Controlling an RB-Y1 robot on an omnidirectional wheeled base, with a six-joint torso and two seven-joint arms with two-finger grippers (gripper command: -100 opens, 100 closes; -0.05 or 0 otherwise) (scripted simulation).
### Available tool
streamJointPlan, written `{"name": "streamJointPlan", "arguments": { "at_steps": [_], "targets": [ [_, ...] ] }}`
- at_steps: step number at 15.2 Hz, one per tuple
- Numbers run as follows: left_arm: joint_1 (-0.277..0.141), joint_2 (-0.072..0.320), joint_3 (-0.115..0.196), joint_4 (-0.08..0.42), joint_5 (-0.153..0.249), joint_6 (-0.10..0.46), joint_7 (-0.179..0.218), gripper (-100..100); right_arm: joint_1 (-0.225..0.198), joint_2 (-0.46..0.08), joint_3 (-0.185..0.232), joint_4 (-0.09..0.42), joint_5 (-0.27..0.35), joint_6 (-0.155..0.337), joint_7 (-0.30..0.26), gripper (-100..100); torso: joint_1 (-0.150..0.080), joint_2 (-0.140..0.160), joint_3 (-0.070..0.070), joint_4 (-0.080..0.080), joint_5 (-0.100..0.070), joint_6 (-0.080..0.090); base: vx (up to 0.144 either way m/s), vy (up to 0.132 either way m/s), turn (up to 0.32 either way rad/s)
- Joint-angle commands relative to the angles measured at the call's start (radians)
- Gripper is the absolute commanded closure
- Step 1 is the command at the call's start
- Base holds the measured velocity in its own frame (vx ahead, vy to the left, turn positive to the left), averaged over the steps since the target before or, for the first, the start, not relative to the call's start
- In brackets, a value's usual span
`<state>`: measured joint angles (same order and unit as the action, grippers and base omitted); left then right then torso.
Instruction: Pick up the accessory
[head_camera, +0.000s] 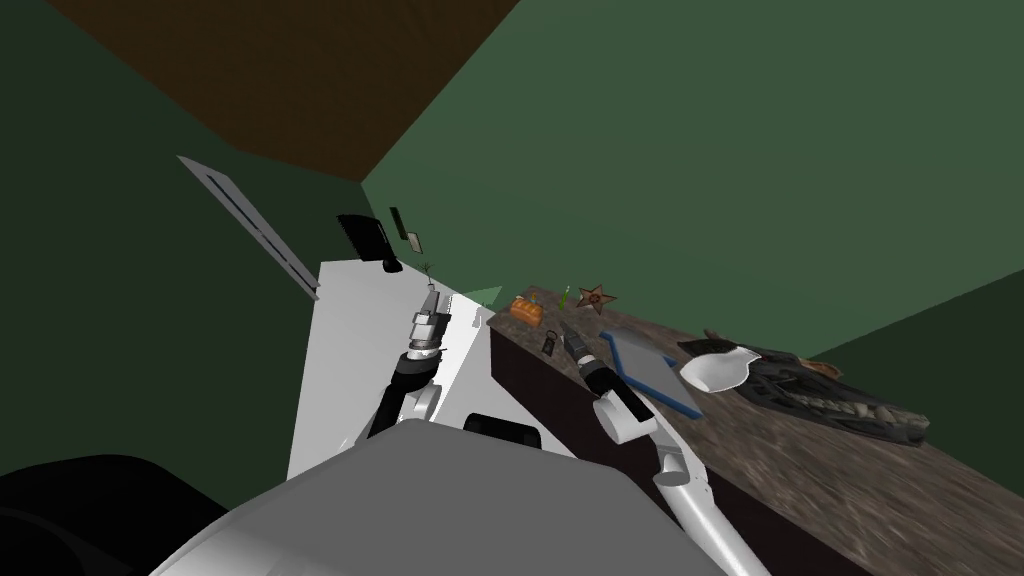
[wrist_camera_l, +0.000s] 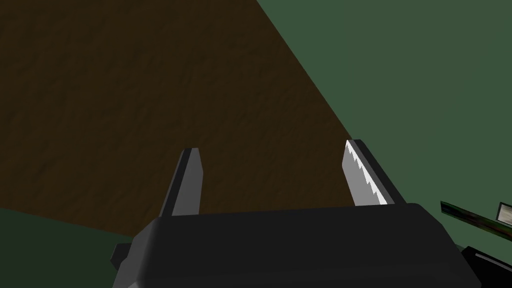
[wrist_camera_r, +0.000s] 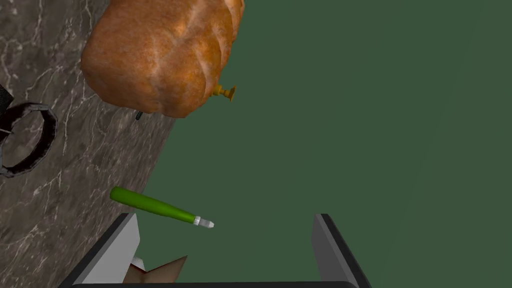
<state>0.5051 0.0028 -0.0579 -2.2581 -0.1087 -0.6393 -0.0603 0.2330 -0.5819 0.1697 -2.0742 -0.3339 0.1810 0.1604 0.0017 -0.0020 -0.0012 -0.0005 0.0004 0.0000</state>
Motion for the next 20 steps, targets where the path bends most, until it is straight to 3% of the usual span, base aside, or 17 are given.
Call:
{"name": "streamJointPlan", "arguments": {
  "at_steps": [1,2,4,5,7,8,10,11,13,14,20],
  "targets": [
    [0.000,0.000,0.000,0.000,0.000,0.000,0.000,0,-0.002,-0.005,0.000,-0.002,-0.004,0.031,0.004,-100,0.000,0.000,0.000,0.000,0.000,0.000,0.010,0.010,-0.009],
    [0.000,0.000,0.000,0.000,0.000,0.000,0.000,0,-0.025,-0.039,0.010,0.015,-0.031,0.066,0.024,-100,0.000,0.001,0.000,0.000,0.000,0.000,0.016,0.020,0.047],
    [0.000,0.000,0.000,0.000,0.000,0.000,0.000,0,-0.025,-0.039,0.010,0.015,-0.031,0.092,0.024,-100,0.000,0.000,0.000,0.000,0.000,0.000,0.021,0.022,0.042],
    [0.000,0.000,0.000,0.000,0.000,0.000,0.000,0,-0.049,-0.074,0.020,0.032,-0.059,0.124,0.044,-100,0.000,0.000,0.000,0.000,0.000,0.000,0.026,0.032,0.057],
    [0.000,0.000,0.000,0.000,0.000,0.000,0.000,0,-0.049,-0.074,0.020,0.032,-0.059,0.154,0.044,-100,0.001,0.000,0.000,0.000,0.000,0.000,0.027,0.025,0.037],
    [0.000,0.000,0.000,0.000,0.000,0.000,0.000,0,-0.073,-0.108,0.031,0.050,-0.087,0.187,0.065,-100,0.000,0.000,0.000,0.000,0.000,0.000,0.025,0.023,0.044],
    [0.000,0.000,0.000,0.000,0.000,0.000,0.000,0,-0.073,-0.108,0.031,0.050,-0.087,0.216,0.065,-100,0.000,0.000,0.000,0.000,0.000,0.000,0.027,0.024,0.038],
    [0.000,0.000,0.000,0.000,0.000,0.000,0.000,0,-0.097,-0.142,0.041,0.067,-0.115,0.245,0.085,-100,0.000,0.000,0.000,0.000,0.000,0.000,0.029,0.027,0.052],
    [0.000,0.000,0.000,0.000,0.000,0.000,0.000,0,-0.097,-0.142,0.041,0.067,-0.115,0.278,0.085,-100,0.000,-0.001,0.000,0.000,0.000,0.000,0.029,0.024,0.040],
    [0.000,0.000,0.000,0.000,0.000,0.000,0.000,0,-0.120,-0.174,0.051,0.084,-0.143,0.306,0.106,-100,0.000,0.000,0.000,0.000,0.000,0.000,0.028,0.033,0.056],
    [0.000,0.000,0.000,0.000,0.000,0.000,0.000,0,-0.144,-0.206,0.062,0.101,-0.170,0.400,0.126,-100,0.000,0.000,0.000,0.000,0.000,0.000,0.023,0.023,0.035]
  ]
}}
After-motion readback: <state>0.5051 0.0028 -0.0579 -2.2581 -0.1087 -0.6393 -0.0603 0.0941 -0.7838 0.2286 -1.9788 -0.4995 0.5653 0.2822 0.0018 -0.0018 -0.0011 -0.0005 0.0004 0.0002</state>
